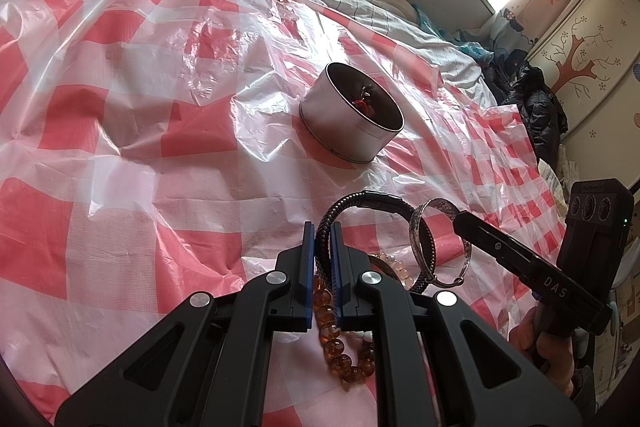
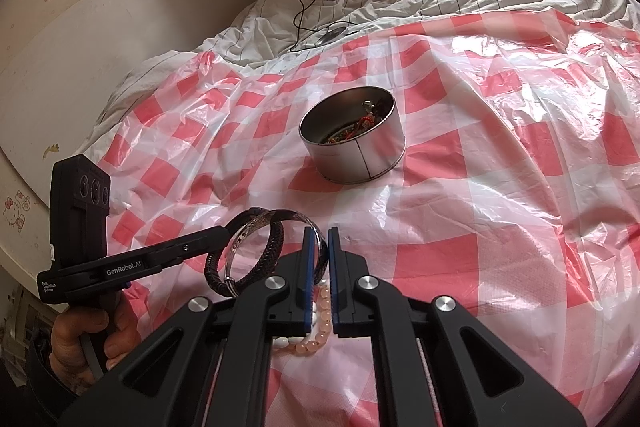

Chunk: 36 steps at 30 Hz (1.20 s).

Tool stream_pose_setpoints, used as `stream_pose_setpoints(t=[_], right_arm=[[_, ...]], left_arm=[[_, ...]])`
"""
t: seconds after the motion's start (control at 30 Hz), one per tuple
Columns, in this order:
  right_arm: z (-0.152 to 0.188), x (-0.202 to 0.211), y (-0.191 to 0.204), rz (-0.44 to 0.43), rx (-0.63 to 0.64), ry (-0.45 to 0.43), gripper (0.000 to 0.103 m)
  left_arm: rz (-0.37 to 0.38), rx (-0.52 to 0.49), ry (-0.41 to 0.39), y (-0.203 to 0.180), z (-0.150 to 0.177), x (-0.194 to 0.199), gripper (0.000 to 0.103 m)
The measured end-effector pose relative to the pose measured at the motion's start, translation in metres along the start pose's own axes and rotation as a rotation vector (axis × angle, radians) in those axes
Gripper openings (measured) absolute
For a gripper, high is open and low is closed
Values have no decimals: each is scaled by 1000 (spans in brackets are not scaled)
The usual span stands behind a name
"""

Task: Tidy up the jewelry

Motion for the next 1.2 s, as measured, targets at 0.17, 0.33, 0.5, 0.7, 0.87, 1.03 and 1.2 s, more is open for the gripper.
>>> stream_pose_setpoints(t=[0.17, 0.33, 0.5, 0.7, 0.87, 1.03, 1.2], right_arm=[[0, 0, 0, 0, 0, 1, 7], [0, 0, 1, 0, 0, 1, 7], [0, 0, 0, 0, 0, 1, 7], [0, -1, 0, 1, 1, 0, 7], [-3, 5, 4, 12, 6, -33, 7], [-9, 17, -1, 25, -6, -88, 7], [-22, 15, -13, 23, -13, -108, 7]], left_arm=[[0, 0, 1, -1, 0, 0, 7], [1, -1, 1, -1, 0, 0, 7], [1, -1, 1, 0, 0, 0, 7], [2, 0, -1, 0, 0, 0, 7], [37, 24, -15, 2, -5, 7, 7], [61, 33, -58, 3, -18, 24, 7], [72, 33, -80, -1, -37, 22, 7]])
Point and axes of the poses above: each gripper's, at about its wrist camera, not at the fingertips, and x roughly against the way its jaws point, y to its left, z to its underside, the point moved 2 cm from there along -x, roughly the way its jaws point, and after that the axes turned 8 degrees about x, right-handed, at the moved point
